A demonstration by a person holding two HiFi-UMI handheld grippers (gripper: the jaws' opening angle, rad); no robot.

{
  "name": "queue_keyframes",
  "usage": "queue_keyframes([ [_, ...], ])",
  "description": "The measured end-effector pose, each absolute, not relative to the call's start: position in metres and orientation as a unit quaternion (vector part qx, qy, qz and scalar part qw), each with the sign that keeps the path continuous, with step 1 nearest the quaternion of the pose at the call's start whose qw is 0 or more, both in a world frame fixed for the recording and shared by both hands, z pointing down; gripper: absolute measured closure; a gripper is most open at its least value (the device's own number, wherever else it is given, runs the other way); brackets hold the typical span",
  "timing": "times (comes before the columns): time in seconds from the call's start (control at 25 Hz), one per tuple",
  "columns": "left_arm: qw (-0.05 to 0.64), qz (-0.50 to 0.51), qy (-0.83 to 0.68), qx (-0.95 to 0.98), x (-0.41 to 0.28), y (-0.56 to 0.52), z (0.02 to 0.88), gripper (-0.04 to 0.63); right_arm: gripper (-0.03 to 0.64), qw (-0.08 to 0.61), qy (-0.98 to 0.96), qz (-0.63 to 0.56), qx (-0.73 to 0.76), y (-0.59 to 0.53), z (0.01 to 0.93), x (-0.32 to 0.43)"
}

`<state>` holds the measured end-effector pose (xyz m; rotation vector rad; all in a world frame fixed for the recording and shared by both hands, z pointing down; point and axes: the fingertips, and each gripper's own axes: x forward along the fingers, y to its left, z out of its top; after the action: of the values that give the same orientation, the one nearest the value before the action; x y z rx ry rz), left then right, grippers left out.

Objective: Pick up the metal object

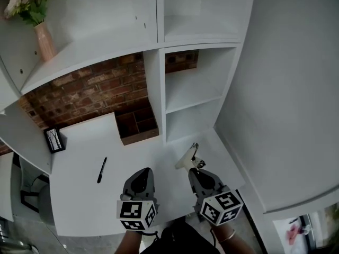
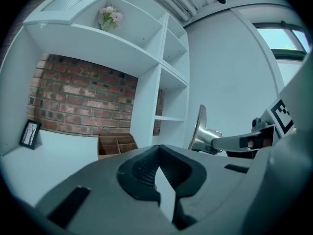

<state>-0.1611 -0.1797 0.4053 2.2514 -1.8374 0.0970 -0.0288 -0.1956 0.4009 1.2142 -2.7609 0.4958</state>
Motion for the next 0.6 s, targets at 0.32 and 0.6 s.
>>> queue_keyframes([
  [0.32,0.108,0.031,-0.629,0.77,-0.172,-0.155,0.399,0.586,0.611,0.063,-0.899,0.127,0.413,-0.174,0.403,-0.033],
  [0.6,0.11,0.029,-0.628,0.77,-0.176,-0.14,0.399,0.586,0.611,0.08,-0.897,0.112,0.42,-0.163,0.406,-0.036],
])
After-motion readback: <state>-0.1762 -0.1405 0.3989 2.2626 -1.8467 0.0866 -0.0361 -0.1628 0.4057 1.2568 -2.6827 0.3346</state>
